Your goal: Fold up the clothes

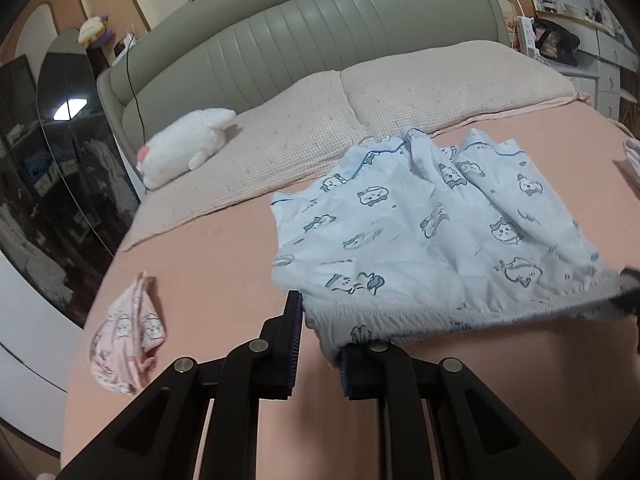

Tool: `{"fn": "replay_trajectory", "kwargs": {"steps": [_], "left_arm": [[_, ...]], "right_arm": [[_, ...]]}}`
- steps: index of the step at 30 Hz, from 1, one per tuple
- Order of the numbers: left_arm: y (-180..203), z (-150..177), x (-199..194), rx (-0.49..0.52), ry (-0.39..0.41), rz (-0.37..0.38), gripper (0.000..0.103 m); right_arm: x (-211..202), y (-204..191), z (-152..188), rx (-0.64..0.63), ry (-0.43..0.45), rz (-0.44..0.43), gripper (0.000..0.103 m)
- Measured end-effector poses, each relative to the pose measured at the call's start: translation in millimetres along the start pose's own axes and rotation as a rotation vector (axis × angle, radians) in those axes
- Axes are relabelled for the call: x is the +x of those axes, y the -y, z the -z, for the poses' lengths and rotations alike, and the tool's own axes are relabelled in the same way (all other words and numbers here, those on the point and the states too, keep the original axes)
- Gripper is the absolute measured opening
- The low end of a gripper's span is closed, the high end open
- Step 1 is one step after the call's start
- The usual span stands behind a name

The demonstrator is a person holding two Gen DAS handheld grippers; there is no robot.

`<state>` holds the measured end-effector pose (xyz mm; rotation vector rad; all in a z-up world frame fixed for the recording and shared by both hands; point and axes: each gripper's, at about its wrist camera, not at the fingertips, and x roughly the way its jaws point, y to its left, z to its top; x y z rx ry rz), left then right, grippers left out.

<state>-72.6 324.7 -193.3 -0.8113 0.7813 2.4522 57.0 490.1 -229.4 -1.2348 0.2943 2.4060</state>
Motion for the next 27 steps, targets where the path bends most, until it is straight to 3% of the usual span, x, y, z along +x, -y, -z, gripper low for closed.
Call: {"fn": "replay_trajectory", "kwargs": {"steps": [5, 8, 11, 18, 22, 27], "left_arm": [[-5, 5, -12, 0.005, -0.029, -0.042, 0.014], [-7, 13, -10, -0.009, -0.088, -0.034, 0.014], [-10, 25, -2, -0.040, -0.179, -0.002, 0.014], [11, 79, 43, -0.052, -0.501, 0.107, 0.014], [23, 89, 43, 0.001, -0.495, 0.074, 0.015], [21, 92, 41, 0.002, -0.496, 0.065, 0.017]], "right_arm": [[-30, -6, -5, -0.047, 0.083, 0.030, 0.017], [-35, -8, -8, -0.070, 0.081, 0.037, 0.017], [-25, -2, -8, -0.018, 0.013, -0.006, 0.014], [11, 22, 5, 0.154, -0.217, -0.181, 0.014], [35, 27, 12, 0.197, -0.326, -0.189, 0.014], [41, 18, 9, 0.139, -0.351, -0.142, 0.016]]}}
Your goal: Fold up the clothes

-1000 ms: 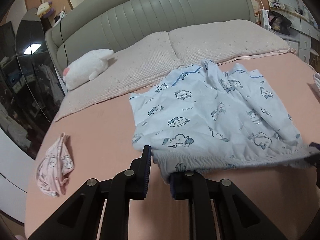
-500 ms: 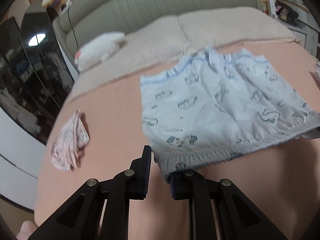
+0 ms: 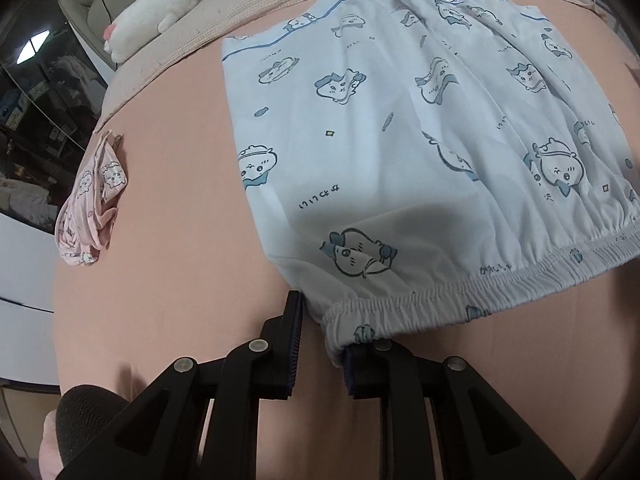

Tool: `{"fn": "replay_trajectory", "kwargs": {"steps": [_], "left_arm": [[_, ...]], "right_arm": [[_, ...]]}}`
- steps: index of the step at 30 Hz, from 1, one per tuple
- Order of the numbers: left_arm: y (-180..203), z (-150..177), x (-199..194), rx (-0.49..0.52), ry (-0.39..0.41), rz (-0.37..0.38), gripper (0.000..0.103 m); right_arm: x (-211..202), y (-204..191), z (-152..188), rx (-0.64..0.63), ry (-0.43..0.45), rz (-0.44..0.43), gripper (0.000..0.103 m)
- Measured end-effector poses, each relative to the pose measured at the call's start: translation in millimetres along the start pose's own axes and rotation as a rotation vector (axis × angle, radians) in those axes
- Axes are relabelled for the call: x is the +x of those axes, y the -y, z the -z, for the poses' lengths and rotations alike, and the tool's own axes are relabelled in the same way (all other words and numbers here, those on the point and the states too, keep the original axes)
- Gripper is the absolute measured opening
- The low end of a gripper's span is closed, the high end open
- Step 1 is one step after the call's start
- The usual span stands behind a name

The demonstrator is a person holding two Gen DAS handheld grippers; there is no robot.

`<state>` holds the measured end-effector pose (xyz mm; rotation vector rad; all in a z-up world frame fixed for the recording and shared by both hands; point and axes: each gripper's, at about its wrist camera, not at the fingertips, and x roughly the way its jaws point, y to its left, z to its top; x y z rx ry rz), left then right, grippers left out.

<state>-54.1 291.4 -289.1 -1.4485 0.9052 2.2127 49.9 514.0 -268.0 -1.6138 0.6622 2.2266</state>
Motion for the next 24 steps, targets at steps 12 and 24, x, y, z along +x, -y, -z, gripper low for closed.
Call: {"fn": "replay_trajectory", "kwargs": {"steps": [12, 24], "left_arm": [[-24, 11, -42, -0.118, 0.115, 0.168, 0.096], [-11, 14, -81, -0.045, 0.269, 0.164, 0.096]], "right_arm": [[-6, 1, -7, 0.002, -0.048, 0.015, 0.095], [-40, -19, -12, -0.040, 0.100, -0.005, 0.095]]}}
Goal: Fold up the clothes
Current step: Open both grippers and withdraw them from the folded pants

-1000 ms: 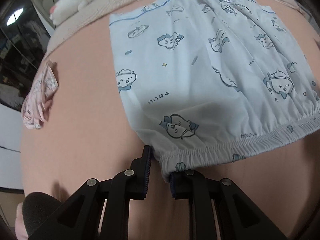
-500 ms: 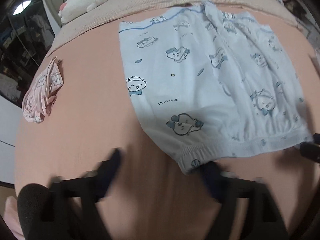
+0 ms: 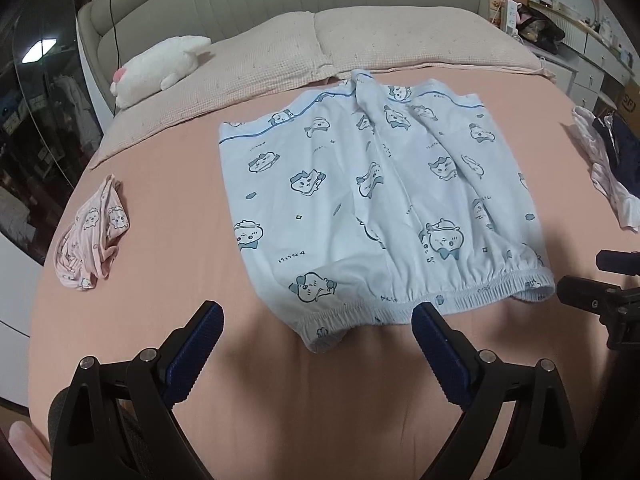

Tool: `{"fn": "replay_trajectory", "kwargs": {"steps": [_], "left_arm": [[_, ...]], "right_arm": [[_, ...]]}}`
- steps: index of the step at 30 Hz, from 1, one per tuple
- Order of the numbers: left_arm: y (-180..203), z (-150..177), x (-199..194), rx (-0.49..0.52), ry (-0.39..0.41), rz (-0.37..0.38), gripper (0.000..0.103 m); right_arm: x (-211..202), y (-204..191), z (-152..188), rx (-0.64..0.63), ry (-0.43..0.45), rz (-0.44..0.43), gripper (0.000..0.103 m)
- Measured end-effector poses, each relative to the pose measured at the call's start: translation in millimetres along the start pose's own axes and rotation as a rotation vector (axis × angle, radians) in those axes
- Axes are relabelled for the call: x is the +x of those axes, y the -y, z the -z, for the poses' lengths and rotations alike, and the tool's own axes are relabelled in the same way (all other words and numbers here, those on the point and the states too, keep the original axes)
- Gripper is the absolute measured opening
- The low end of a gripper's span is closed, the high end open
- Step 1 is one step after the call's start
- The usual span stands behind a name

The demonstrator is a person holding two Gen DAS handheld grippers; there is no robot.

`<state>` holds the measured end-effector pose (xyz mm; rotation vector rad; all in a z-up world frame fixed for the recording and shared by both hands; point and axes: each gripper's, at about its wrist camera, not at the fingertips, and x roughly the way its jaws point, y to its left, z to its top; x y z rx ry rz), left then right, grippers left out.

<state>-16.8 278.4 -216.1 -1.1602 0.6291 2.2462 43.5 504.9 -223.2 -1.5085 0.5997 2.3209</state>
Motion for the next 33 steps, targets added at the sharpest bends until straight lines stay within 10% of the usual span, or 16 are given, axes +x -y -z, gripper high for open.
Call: {"fn": "replay_trajectory", "kwargs": {"steps": [14, 33], "left_arm": [[17, -14, 17, 0.047, -0.021, 0.002, 0.096], [152, -26, 20, 0.451, 0.011, 0.085, 0.096]], "right_arm": [[11, 19, -3, -0.047, -0.008, -0.027, 0.096], [55, 117, -126, 0.089, -0.037, -0.391, 0.096]]}}
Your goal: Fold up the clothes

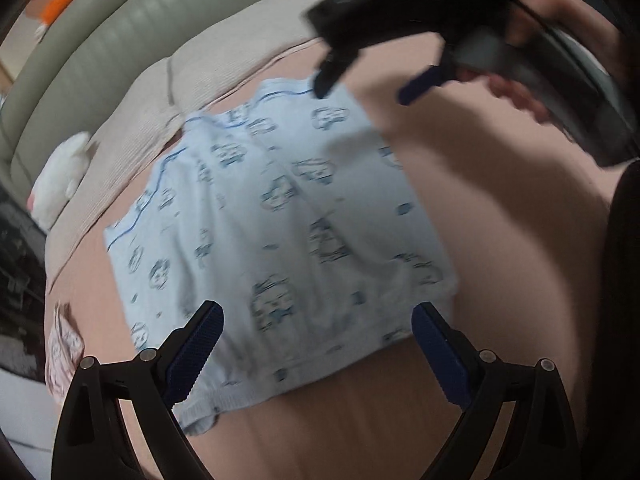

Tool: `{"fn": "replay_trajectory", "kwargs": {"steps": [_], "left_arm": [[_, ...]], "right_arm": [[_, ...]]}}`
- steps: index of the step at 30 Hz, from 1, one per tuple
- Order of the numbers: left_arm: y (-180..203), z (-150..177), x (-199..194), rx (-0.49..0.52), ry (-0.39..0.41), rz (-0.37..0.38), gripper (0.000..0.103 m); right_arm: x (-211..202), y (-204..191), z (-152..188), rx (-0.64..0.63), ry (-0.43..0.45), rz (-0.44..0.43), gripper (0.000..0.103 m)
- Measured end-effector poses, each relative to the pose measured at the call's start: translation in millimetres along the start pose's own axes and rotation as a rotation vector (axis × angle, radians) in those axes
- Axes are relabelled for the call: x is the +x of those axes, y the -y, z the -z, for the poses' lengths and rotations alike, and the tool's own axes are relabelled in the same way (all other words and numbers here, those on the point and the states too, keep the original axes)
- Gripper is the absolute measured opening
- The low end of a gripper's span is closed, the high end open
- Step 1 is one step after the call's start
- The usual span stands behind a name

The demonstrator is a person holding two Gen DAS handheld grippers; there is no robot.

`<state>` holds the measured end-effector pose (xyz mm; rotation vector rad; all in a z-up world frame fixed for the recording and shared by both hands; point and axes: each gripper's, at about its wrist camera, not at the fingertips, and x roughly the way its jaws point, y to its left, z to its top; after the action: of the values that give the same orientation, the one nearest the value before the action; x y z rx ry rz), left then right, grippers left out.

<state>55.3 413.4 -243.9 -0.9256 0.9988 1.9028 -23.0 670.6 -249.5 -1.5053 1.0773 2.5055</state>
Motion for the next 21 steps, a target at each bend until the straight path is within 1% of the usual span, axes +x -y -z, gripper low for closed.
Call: {"fn": "replay_trajectory", "kwargs": {"steps": [2, 4, 7, 11, 13, 15, 16, 19, 21], "left_arm": [[12, -10, 0, 0.024, 0.013, 0.001, 0.096], [24, -20, 3, 0.038, 0.008, -0.007, 0.096], [38, -33, 10, 0.048, -0.013, -0.012, 0.096], [55, -43, 22, 0.055, -0.060, -0.014, 0.096], [61, -44, 30, 0.048, -0.088, -0.032, 0.096], [66, -43, 40, 0.044, -0.124, -0.073, 0.096], [66, -43, 44, 0.037, -0.138, -0.088, 0.096], [60, -43, 50, -0.006, -0.146, -0.084, 0.098], [58, -45, 51, 0.010, -0.138, -0.131, 0.098]], "right_arm": [[3, 7, -11, 0.000, -0.003, -0.029, 0.096], [5, 14, -21, 0.006, -0.002, -0.060, 0.096], [8, 23, -39, 0.012, -0.003, -0.104, 0.096], [22, 43, -56, 0.058, -0.031, -0.201, 0.096], [31, 52, -61, 0.081, -0.045, -0.242, 0.096], [35, 56, -65, 0.098, -0.037, -0.298, 0.101], [35, 58, -67, 0.104, -0.033, -0.321, 0.101], [39, 58, -74, 0.106, -0.028, -0.341, 0.102], [43, 54, -77, 0.093, -0.026, -0.345, 0.103]]}}
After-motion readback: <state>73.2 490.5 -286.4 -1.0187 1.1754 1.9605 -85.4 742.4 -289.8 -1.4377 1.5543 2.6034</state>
